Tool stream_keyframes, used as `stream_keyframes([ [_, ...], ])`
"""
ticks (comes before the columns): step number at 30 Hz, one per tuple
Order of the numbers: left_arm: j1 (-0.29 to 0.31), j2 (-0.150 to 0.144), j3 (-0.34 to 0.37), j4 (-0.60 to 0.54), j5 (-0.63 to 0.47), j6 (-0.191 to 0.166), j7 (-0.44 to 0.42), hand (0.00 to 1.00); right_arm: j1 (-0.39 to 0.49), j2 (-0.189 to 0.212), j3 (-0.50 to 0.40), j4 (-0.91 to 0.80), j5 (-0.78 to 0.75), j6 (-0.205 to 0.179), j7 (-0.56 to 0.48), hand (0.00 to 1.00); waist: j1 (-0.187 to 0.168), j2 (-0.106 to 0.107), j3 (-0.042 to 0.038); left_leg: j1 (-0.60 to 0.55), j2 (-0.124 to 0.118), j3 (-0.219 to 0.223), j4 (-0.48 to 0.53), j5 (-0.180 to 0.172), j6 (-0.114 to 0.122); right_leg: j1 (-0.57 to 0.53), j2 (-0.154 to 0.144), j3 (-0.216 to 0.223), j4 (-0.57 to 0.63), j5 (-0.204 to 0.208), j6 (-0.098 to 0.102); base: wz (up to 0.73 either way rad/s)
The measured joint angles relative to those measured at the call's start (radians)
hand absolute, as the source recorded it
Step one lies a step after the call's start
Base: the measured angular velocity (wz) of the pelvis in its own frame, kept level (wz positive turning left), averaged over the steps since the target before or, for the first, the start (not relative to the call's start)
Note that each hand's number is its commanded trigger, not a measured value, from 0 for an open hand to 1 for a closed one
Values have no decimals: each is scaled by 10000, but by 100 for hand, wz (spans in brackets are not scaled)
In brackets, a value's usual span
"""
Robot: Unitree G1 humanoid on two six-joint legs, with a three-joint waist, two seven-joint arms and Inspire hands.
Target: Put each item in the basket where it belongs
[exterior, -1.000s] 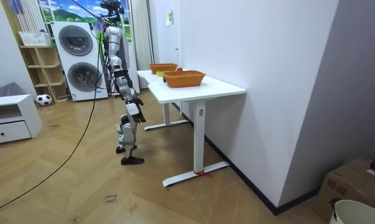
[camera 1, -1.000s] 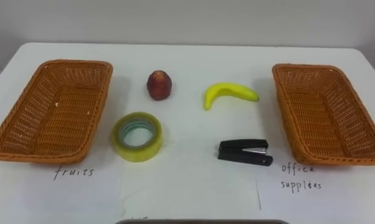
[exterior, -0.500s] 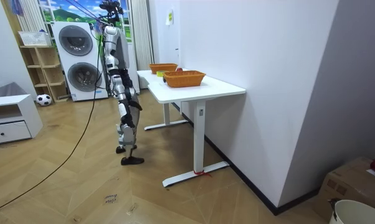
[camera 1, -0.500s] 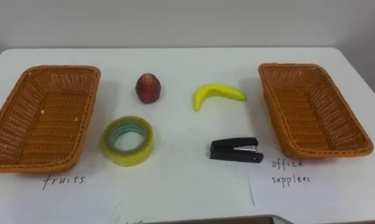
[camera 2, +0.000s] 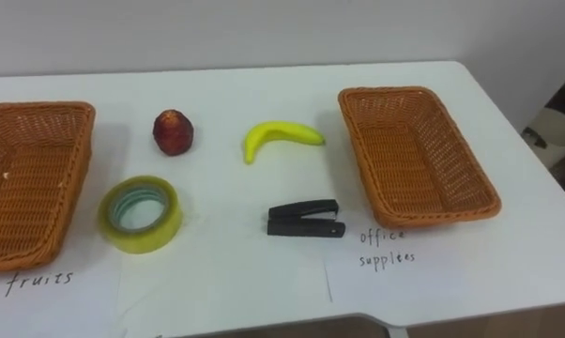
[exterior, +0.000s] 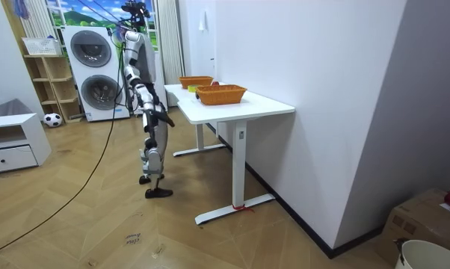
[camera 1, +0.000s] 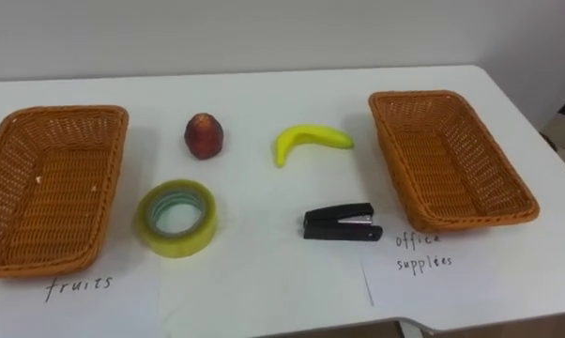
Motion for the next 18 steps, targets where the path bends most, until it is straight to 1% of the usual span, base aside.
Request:
stream_keyframes([
  [1,108,2,55,-112,0,19,2,0,-2,-51,-81,-423,-10,-92,-322,0,-93,1,-3,-6,-1,0,2,1,1,-1,3,4,-8,0,1,0],
  [2,151,3,78,-168,0,35,8,0,-3,-94,-97,-562,-17,-138,-478,0,-112,1,-5,-2,-1,0,4,1,1,3,4,7,-9,-1,2,0],
  [4,228,4,85,-385,-4,68,33,0,-42,-254,-187,-819,-15,-288,-1007,0,-89,-83,-26,34,-1,61,3,2,0,9,8,109,-9,-4,6,-7],
  [6,283,6,85,-432,-1,67,36,0,-151,-311,-393,-998,-7,-289,-1387,0,-116,-123,-40,71,-8,86,2,2,0,23,7,157,-9,-4,6,-8],
  [9,316,7,96,-550,1,85,76,0,-205,-437,-718,-1478,8,-288,-2184,0,-106,-155,-30,60,-17,117,-9,1,0,-19,6,221,-23,-12,18,-4],
  [11,328,6,38,-642,1,256,68,0,-240,-734,-729,-1956,7,-288,-2750,0,-112,-150,-23,37,-27,117,-6,2,0,-58,10,293,-5,-24,27,-8],
  [14,305,12,-85,-718,0,273,29,0,-251,-1088,-736,-2588,7,-295,-3232,0,-114,-155,-21,-1,-30,119,-5,8,12,-161,20,322,17,-24,28,0],
  [18,331,16,-163,-715,-25,280,28,0,-219,-1221,-821,-3482,-260,-468,-3923,0,-123,-176,-12,-22,-27,116,-3,9,11,-162,39,372,-8,-42,19,2],
])
